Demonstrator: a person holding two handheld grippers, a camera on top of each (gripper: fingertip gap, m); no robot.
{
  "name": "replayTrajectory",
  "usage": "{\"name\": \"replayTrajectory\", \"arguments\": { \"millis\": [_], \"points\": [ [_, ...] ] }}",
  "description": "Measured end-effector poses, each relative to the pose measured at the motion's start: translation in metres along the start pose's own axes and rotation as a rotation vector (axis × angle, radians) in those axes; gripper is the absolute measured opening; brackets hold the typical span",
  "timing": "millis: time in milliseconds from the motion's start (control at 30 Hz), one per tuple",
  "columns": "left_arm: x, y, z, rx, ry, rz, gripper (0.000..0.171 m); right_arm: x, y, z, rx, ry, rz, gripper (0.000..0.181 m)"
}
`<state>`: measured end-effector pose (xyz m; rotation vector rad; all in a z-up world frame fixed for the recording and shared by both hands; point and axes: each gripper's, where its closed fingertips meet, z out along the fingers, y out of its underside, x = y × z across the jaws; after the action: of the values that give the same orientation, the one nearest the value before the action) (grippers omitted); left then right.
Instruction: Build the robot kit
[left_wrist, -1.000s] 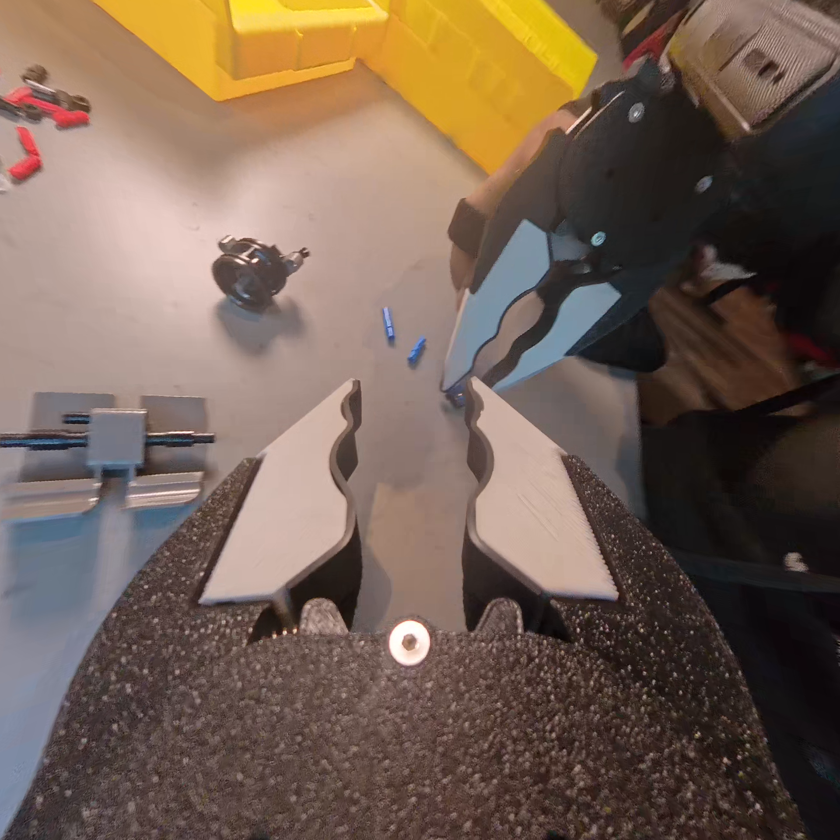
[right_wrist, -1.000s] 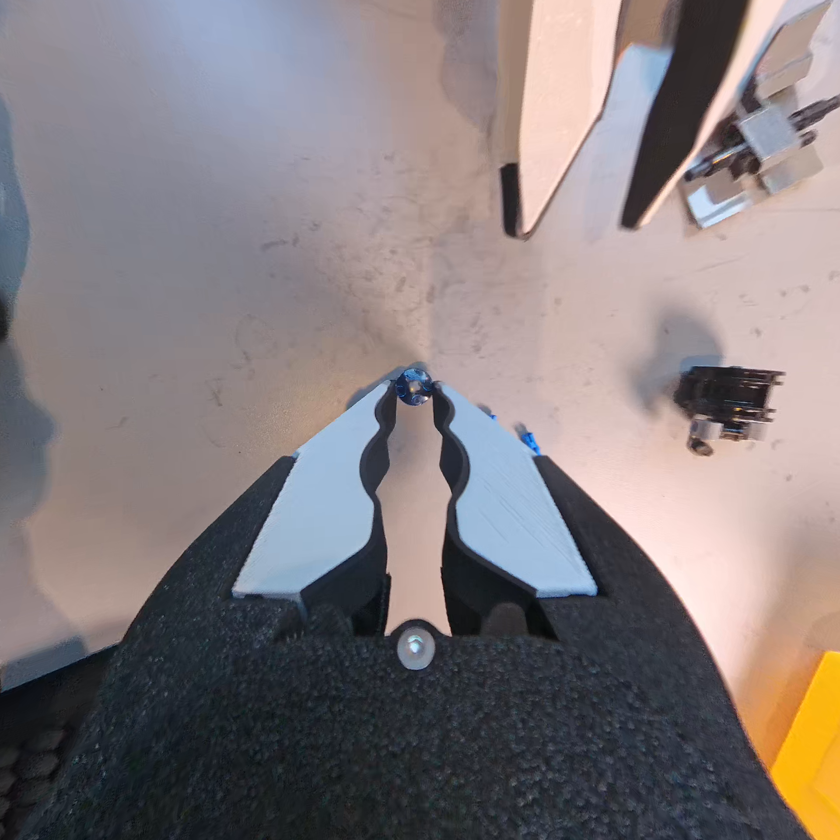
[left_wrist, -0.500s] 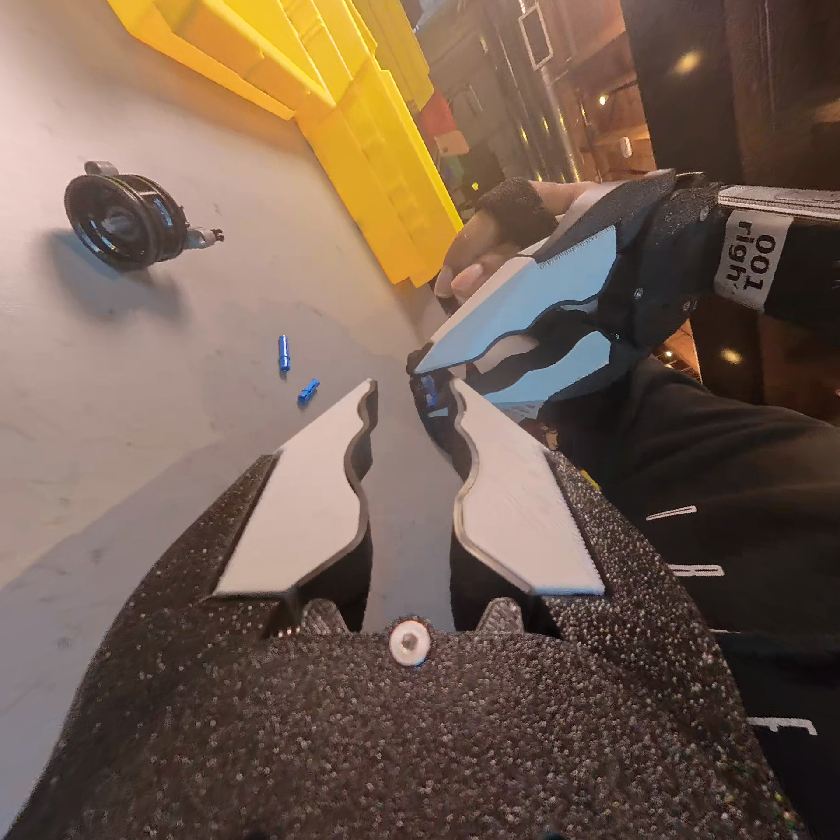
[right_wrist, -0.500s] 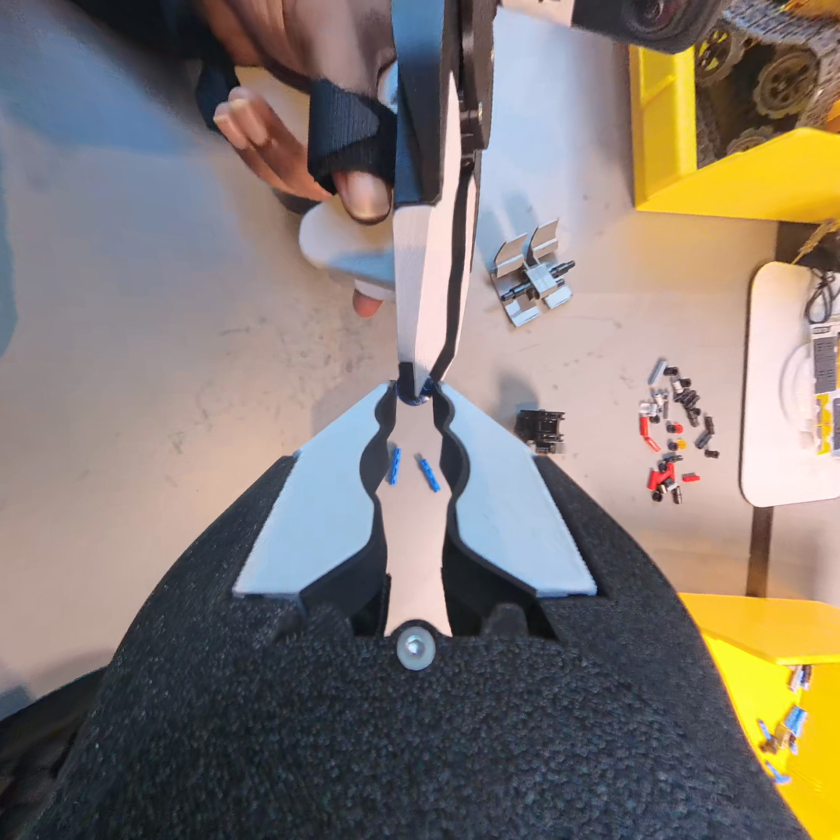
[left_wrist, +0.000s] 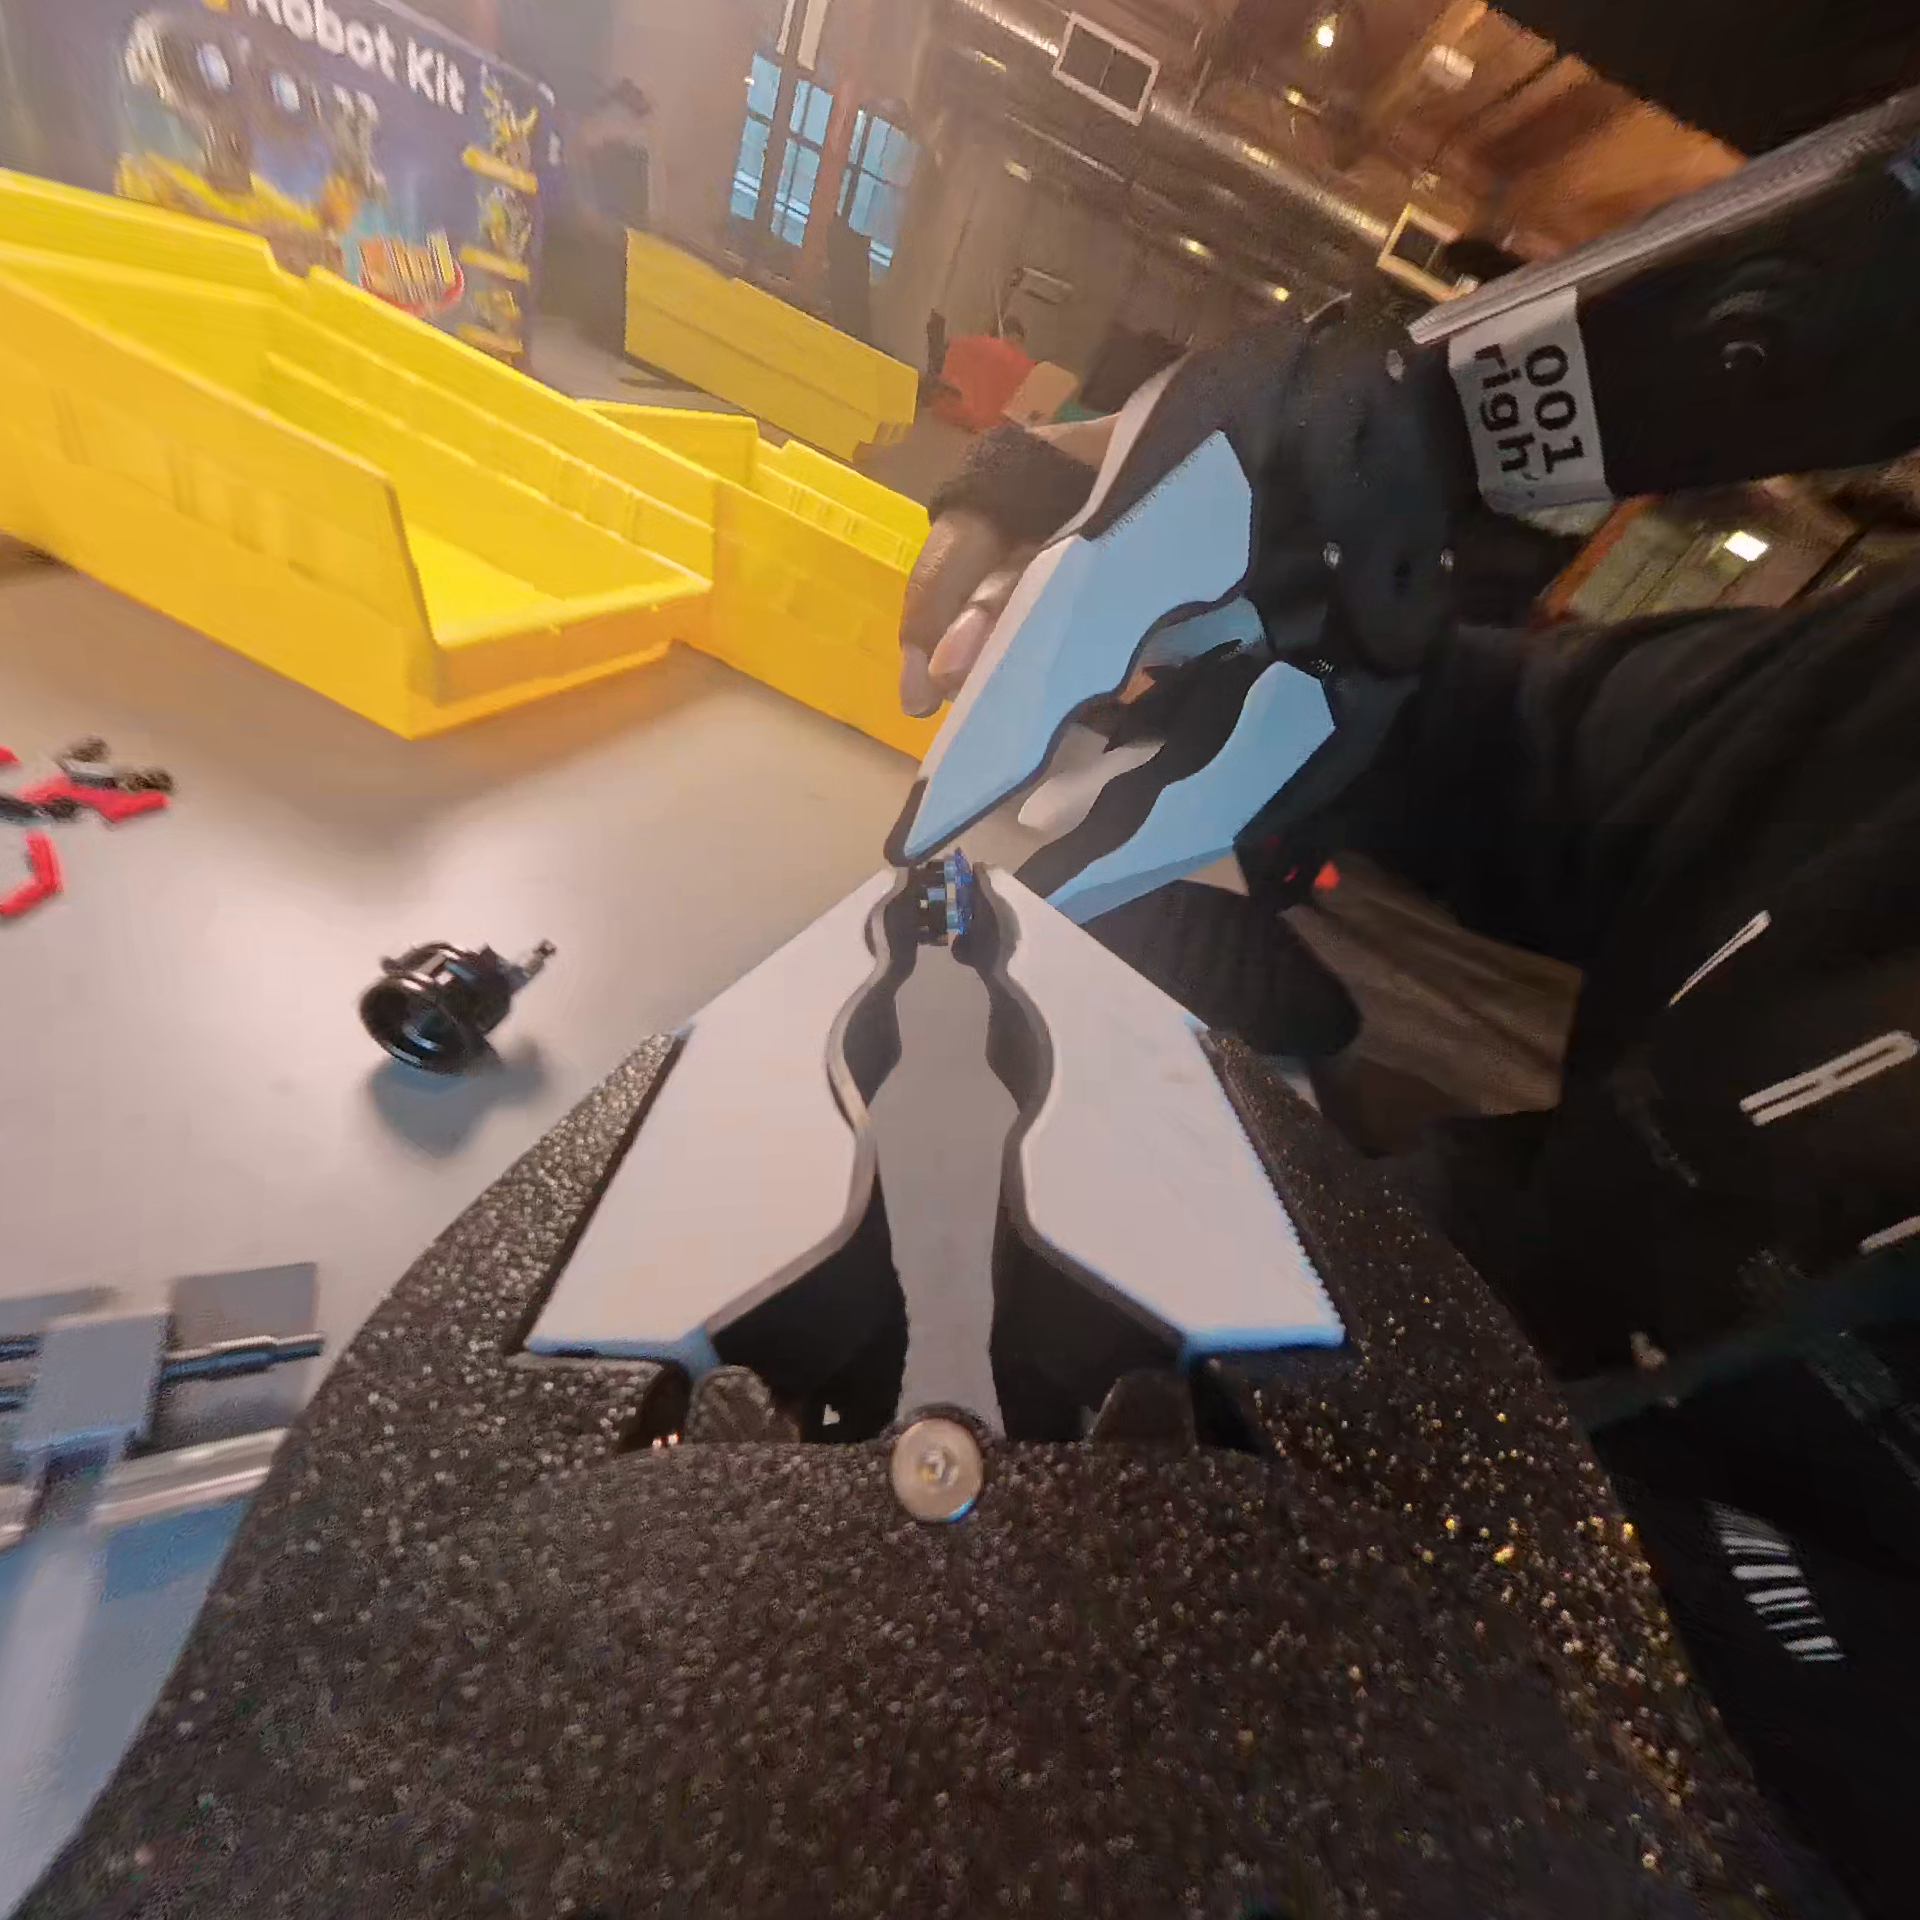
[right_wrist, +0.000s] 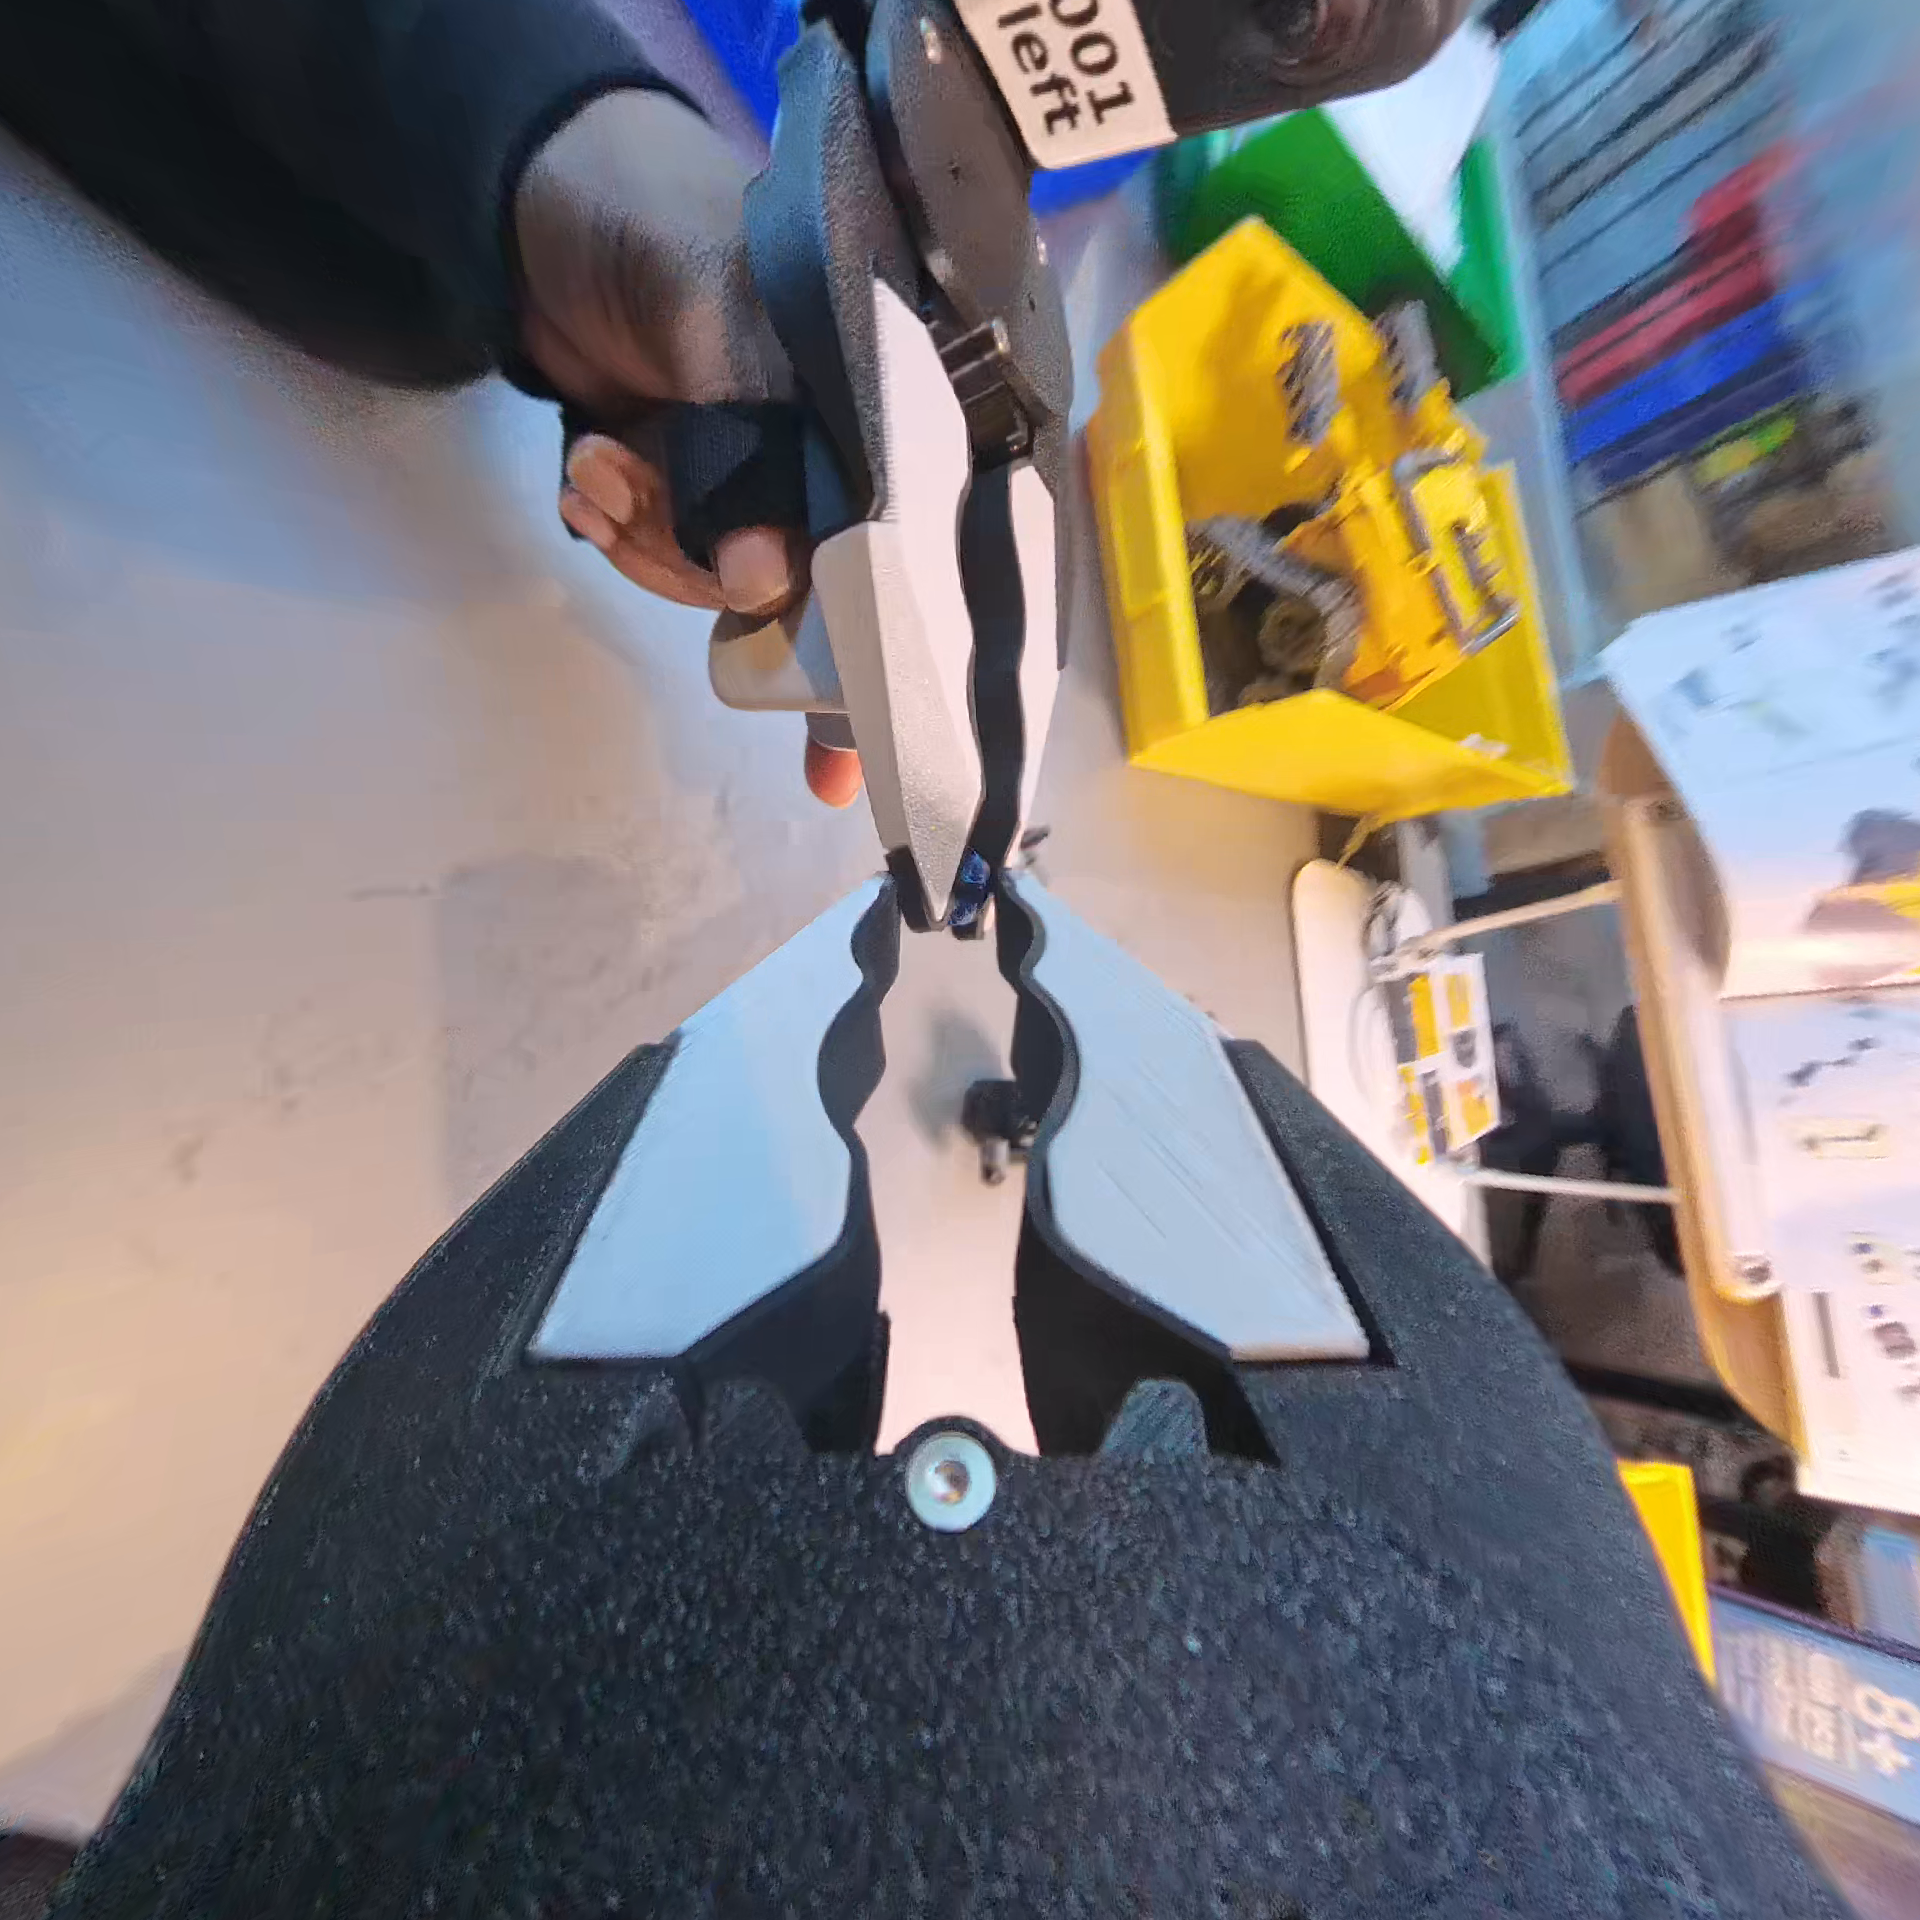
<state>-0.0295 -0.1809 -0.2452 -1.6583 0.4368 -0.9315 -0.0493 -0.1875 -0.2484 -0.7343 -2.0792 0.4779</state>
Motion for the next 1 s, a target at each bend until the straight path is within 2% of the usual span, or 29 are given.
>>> {"name": "replayTrajectory", "arguments": {
  "millis": [133, 233, 333, 467, 733, 1000],
  "points": [
    [0.013, -0.007, -0.003, -0.004, -0.057, 0.29, 0.008, -0.002, -0.013, -0.014, 0.193, 0.053, 0.031, 0.022],
    [0.024, -0.01, -0.004, 0.001, -0.072, 0.448, 0.008, -0.007, -0.015, -0.027, 0.337, -0.046, 0.223, 0.03],
    [0.032, -0.011, -0.004, 0.001, -0.077, 0.555, 0.009, -0.006, -0.016, -0.036, 0.483, -0.118, 0.42, 0.029],
    [0.036, -0.008, -0.002, 0.002, -0.081, 0.606, 0.009, -0.006, -0.019, -0.036, 0.607, -0.188, 0.571, 0.028],
    [0.042, 0.0, 0.002, -0.014, -0.054, 0.656, 0.009, -0.019, -0.016, -0.036, 0.691, -0.374, 0.7, 0.027],
    [0.045, 0.008, 0.004, -0.037, -0.017, 0.637, 0.008, -0.031, -0.017, -0.038, 0.77, -0.51, 0.795, 0.016]
  ]
}}
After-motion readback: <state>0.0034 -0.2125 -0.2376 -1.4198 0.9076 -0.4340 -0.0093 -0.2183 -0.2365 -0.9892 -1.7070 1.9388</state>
